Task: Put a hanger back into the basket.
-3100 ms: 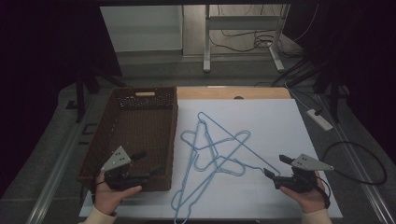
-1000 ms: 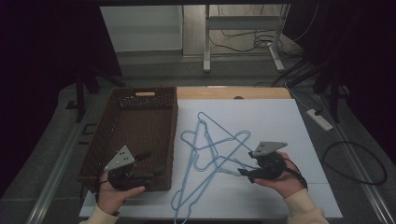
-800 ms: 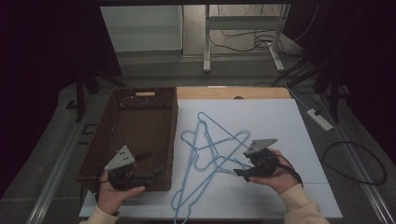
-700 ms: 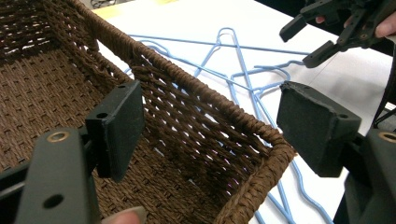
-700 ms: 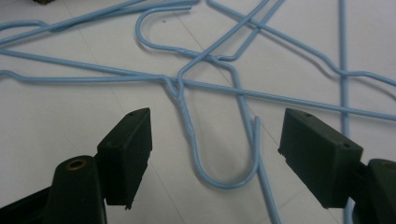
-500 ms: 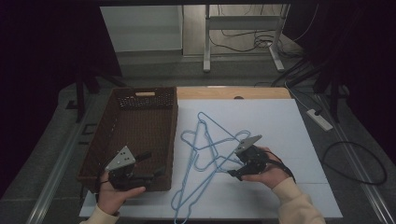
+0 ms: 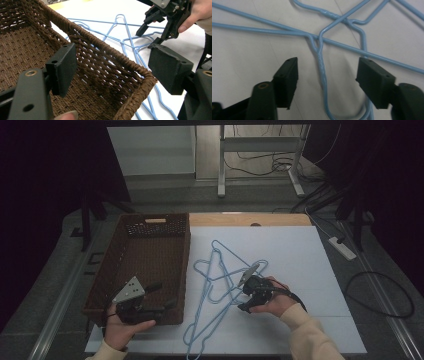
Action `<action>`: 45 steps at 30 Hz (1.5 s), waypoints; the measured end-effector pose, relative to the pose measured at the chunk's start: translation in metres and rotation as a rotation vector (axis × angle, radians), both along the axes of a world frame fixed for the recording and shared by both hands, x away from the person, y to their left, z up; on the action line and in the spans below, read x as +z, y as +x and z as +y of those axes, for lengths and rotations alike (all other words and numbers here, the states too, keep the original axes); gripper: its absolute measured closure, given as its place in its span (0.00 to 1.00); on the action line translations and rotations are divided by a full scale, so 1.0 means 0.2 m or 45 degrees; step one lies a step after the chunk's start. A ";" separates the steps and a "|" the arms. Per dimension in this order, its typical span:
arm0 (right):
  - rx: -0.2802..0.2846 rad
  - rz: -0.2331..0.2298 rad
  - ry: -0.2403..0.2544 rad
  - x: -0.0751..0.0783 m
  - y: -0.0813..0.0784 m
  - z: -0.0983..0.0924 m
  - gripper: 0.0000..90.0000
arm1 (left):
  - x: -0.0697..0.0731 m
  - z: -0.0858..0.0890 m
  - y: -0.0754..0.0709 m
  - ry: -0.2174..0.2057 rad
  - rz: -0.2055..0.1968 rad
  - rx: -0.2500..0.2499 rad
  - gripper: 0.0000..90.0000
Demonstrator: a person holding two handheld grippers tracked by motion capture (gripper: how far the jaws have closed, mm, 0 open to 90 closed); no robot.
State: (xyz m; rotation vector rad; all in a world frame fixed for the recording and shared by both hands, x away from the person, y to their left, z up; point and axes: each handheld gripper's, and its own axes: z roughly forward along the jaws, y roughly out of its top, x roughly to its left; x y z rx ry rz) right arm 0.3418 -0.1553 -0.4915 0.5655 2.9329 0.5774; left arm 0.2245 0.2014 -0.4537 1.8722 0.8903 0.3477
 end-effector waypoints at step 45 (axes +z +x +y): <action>0.075 0.000 -0.060 0.09 -0.03 0.04 0.96 | 0.04 -0.01 -0.02 0.016 -0.035 0.001 0.27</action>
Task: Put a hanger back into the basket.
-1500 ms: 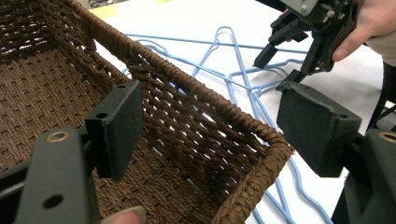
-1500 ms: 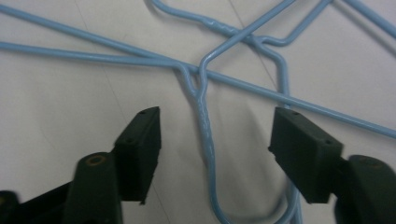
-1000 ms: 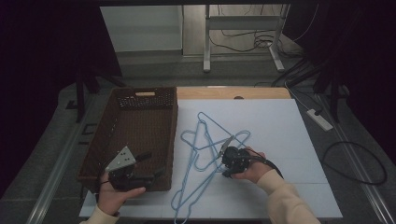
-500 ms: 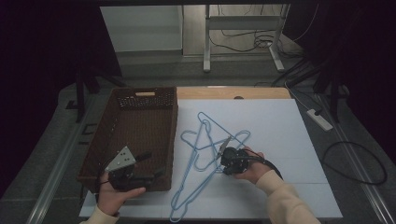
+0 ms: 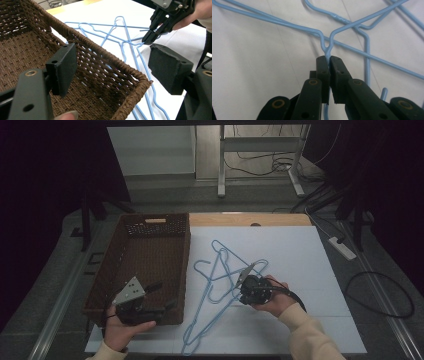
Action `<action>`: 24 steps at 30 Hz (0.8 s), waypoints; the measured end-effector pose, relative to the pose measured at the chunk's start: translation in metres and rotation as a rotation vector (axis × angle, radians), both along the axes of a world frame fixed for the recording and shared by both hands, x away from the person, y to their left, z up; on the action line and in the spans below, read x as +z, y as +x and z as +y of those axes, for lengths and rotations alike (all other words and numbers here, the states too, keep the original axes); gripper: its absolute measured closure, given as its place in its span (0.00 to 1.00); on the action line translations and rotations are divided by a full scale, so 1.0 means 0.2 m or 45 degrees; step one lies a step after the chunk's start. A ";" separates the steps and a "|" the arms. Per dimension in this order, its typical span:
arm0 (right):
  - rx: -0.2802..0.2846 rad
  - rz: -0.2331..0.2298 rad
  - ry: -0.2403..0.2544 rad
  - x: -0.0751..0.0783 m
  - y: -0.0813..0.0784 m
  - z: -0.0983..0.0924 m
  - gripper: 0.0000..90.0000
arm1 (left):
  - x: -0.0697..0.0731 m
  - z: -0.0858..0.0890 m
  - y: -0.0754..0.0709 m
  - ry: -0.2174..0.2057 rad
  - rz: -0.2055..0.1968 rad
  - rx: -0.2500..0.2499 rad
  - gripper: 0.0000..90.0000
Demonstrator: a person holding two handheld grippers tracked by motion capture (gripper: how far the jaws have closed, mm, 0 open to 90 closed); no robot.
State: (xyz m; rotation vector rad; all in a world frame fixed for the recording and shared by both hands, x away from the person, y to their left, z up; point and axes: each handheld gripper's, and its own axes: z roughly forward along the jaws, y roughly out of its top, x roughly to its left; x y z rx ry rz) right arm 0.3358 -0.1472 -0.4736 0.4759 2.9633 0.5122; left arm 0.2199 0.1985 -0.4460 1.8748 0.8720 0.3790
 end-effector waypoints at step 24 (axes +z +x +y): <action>-0.039 -0.019 0.076 0.08 0.00 -0.04 0.96 | 0.03 -0.05 -0.02 0.001 0.020 -0.025 0.28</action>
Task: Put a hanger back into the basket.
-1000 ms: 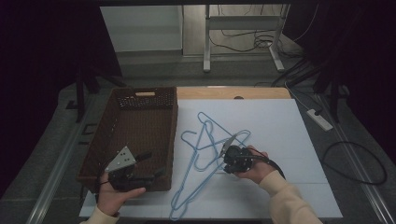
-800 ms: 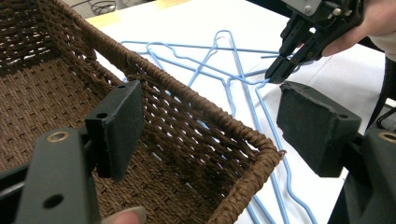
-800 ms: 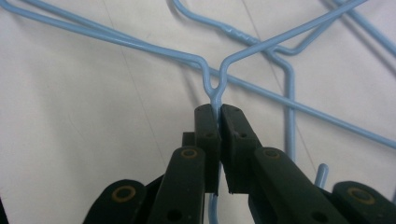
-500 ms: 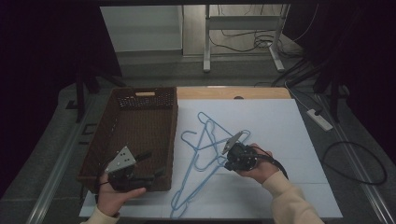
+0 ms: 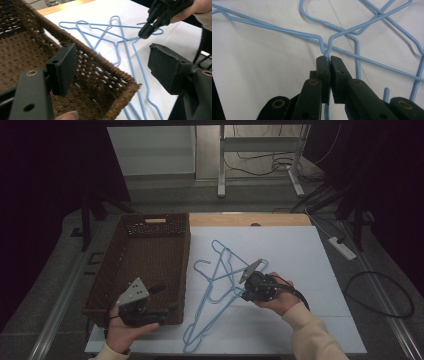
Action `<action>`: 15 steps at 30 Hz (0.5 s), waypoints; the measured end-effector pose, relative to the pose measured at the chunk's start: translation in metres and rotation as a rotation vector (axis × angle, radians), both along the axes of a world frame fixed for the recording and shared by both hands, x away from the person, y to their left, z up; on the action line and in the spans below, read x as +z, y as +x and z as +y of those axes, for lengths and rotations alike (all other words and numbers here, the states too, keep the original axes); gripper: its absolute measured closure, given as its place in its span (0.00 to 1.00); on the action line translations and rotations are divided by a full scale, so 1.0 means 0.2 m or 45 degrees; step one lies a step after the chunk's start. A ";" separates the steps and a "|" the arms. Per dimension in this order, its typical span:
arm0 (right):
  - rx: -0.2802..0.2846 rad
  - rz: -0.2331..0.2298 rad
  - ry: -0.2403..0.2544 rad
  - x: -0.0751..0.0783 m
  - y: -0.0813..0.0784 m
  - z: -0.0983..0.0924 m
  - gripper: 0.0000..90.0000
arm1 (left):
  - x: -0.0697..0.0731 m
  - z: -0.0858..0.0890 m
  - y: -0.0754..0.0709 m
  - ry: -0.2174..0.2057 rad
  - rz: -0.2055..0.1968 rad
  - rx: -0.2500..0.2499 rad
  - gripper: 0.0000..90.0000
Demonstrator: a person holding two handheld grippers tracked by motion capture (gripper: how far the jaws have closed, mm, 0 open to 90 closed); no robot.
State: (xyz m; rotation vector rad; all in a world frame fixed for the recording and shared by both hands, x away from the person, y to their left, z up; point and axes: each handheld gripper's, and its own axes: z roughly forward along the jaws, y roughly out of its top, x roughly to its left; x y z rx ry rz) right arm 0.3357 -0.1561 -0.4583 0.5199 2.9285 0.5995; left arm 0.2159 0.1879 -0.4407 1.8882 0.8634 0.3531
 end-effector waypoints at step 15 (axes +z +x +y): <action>0.004 0.001 -0.007 0.00 0.00 0.01 0.96 | 0.00 -0.28 -0.01 0.075 0.095 -0.149 0.28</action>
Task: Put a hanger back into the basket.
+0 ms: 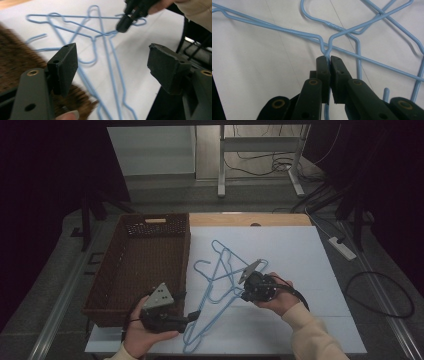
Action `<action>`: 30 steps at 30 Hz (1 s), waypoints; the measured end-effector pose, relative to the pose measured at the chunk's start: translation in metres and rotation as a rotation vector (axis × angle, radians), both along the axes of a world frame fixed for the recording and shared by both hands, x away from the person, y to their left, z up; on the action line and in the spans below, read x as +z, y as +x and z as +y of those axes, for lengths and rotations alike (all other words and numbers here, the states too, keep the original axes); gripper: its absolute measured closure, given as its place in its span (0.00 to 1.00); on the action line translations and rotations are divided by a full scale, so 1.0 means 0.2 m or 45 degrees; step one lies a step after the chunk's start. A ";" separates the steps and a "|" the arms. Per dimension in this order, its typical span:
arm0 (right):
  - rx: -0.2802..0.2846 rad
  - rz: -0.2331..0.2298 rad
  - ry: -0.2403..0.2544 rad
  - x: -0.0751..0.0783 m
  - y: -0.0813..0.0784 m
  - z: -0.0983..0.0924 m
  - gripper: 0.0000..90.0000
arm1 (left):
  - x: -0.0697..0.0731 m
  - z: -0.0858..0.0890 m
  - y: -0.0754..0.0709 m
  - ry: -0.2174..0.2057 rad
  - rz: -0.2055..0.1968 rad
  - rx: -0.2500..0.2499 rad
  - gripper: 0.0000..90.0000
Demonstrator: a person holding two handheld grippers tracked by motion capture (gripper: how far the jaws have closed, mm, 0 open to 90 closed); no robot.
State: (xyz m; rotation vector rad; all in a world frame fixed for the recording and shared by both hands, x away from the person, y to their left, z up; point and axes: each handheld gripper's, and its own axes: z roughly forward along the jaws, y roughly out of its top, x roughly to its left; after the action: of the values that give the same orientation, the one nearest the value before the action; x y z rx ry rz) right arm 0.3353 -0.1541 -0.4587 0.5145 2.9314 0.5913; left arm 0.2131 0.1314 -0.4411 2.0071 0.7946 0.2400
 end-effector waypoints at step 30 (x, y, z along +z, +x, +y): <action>-0.002 -0.006 -0.001 0.01 -0.01 0.00 0.96 | -0.16 -0.38 0.06 0.124 0.089 -0.108 0.30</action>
State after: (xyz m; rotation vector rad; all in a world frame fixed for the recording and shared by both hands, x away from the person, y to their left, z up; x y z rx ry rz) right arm 0.3340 -0.1541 -0.4571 0.5148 2.9267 0.5904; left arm 0.2257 0.0559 -0.4725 2.1458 0.7513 0.1632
